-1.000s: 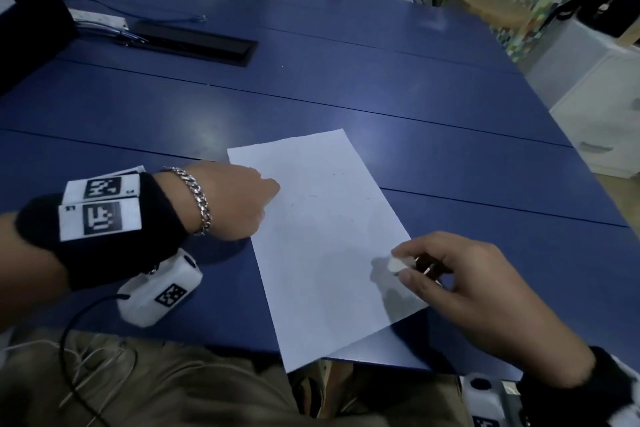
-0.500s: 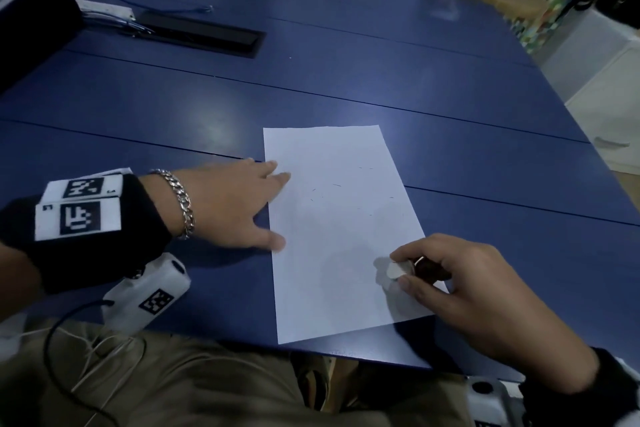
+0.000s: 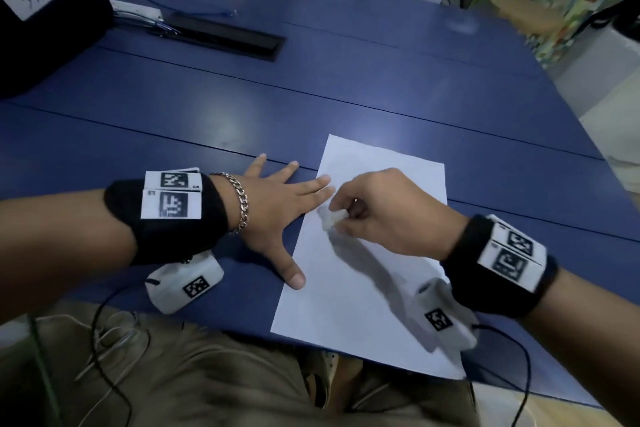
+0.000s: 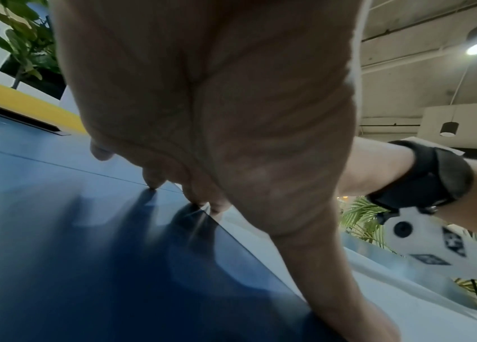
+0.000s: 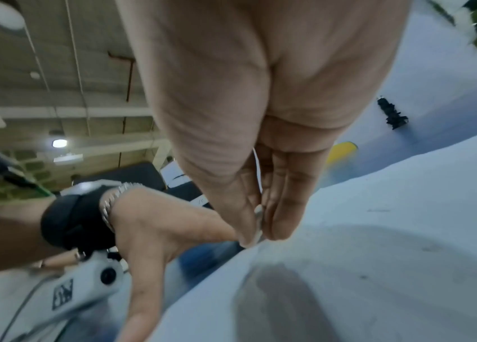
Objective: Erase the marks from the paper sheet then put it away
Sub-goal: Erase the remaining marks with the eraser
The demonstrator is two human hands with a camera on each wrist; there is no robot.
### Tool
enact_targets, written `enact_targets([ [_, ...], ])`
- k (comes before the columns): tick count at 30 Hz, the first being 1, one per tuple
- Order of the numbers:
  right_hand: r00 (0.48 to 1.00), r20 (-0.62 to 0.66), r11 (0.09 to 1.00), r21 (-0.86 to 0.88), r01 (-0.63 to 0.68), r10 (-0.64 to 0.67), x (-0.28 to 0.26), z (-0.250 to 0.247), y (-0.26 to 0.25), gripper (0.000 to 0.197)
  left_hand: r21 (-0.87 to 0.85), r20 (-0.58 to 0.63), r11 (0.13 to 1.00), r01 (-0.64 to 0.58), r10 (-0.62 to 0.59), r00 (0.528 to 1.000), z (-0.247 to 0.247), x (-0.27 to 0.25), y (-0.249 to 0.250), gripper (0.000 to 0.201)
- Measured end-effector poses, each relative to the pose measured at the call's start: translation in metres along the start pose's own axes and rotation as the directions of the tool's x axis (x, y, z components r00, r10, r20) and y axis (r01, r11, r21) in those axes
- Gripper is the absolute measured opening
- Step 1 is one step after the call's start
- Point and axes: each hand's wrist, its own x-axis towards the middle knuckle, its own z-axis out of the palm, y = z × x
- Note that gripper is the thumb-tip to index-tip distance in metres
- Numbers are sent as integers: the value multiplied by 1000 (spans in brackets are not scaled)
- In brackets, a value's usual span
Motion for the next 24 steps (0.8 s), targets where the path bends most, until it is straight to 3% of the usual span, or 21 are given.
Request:
enact_targets([
  [5, 1000, -18, 999, -36, 9, -10, 10, 8, -6, 11, 1, 17, 1000, 17, -17, 1000, 1, 3, -1, 158],
  [9, 986, 142, 993, -68, 101, -90, 10, 3, -11, 5, -8, 10, 1000, 8, -8, 1000, 2, 4, -4, 158],
  [14, 997, -47, 996, -61, 57, -60, 21, 9, -1, 11, 22, 4, 1000, 21, -21, 1000, 5, 5, -6, 159],
  [18, 974, 190, 991, -30, 134, -126, 14, 1, -10, 11, 11, 4, 1000, 24, -24, 1000, 4, 6, -6, 158],
  [19, 971, 200, 990, -32, 141, -132, 16, -2, -9, 12, 17, 10, 1000, 24, -25, 1000, 3, 6, -6, 158],
  [22, 989, 50, 988, -55, 142, -139, 27, -3, -2, 13, 42, 27, 999, 32, -33, 999, 0, 6, -4, 158],
  [24, 988, 49, 989, -35, 146, -144, 24, 0, 1, 14, 42, 26, 999, 27, -28, 999, -1, 7, -5, 159],
])
